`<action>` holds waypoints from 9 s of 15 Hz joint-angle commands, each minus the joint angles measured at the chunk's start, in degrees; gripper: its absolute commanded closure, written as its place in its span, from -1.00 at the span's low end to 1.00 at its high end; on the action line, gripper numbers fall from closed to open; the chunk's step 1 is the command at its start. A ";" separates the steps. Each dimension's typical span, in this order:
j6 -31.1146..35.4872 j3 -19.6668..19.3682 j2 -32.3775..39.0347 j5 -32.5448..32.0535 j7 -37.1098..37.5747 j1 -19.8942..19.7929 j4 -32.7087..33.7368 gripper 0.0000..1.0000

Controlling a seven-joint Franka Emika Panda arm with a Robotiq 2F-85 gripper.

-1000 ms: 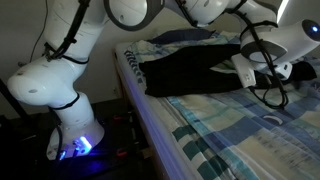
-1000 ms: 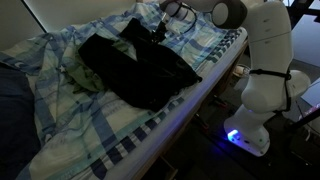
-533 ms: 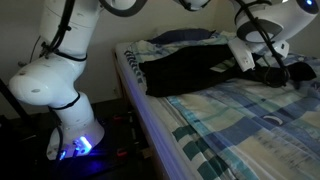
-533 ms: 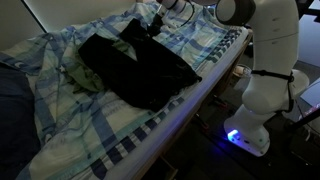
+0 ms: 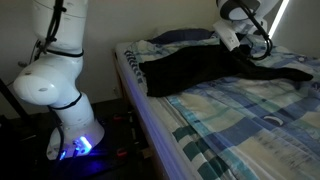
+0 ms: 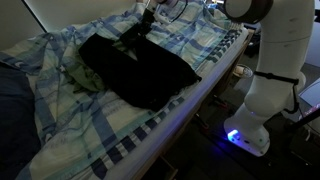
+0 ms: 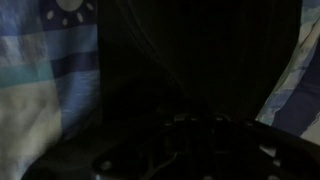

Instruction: Fold the black trousers in half

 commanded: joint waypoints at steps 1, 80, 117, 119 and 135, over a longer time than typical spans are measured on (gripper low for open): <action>0.09 0.27 -3.52 -1.60 -1.22 2.14 -2.81 0.97; -11.81 2.53 -9.99 -22.52 18.70 14.74 1.65 -1.00; -18.42 -7.96 -27.27 -23.69 12.96 9.40 -32.03 -1.00; -17.70 -8.34 -26.83 -23.94 8.71 9.09 -33.46 -1.00; -18.84 -7.41 -19.94 -23.97 -9.33 8.60 -33.42 -0.89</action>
